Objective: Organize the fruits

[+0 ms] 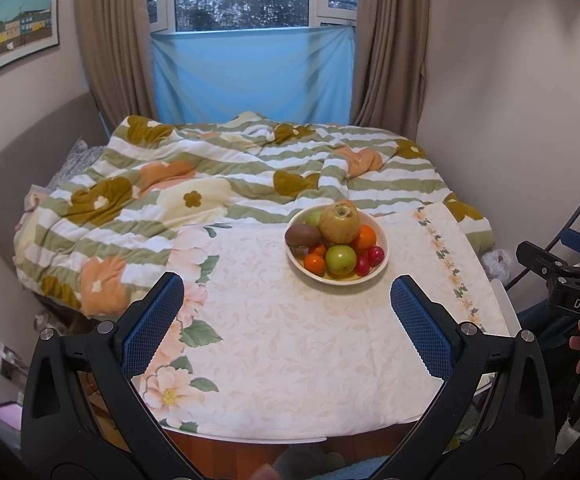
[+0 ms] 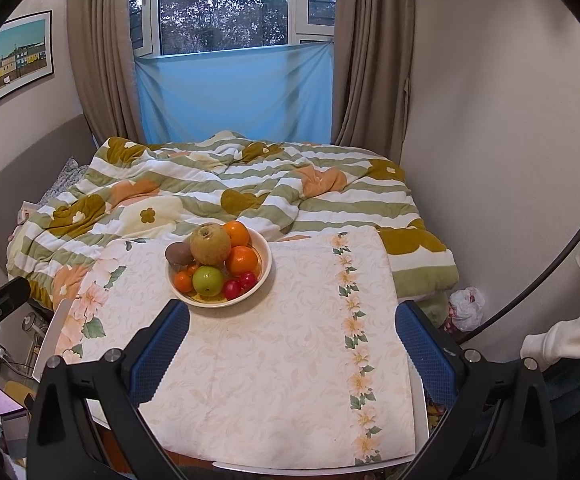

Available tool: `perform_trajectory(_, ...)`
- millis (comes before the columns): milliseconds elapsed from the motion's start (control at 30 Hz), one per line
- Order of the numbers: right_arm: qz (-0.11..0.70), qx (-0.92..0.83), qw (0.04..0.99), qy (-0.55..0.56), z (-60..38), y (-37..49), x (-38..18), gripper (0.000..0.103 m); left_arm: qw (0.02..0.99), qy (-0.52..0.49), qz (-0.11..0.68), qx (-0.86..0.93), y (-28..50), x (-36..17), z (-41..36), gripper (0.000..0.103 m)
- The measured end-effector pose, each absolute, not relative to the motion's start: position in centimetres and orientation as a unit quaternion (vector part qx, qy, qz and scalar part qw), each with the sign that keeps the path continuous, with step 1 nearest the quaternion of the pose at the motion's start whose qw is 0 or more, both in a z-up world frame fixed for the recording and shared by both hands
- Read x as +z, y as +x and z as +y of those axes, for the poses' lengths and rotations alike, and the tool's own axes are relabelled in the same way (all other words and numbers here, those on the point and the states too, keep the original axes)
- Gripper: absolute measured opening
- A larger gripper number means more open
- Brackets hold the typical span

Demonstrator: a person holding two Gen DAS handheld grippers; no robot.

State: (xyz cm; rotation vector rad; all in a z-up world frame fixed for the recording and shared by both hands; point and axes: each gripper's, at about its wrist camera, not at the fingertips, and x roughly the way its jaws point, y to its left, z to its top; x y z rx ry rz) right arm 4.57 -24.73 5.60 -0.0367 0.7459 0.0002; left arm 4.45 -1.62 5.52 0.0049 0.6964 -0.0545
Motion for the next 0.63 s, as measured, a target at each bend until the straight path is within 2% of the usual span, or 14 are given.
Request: perform_trajectory(633,0.366,0.001,0.931,-0.017,-25.1,5.2,5.9,0.103,0.941,0.019,0.336,-0.003,3.9,5.3,-2.9,0.103)
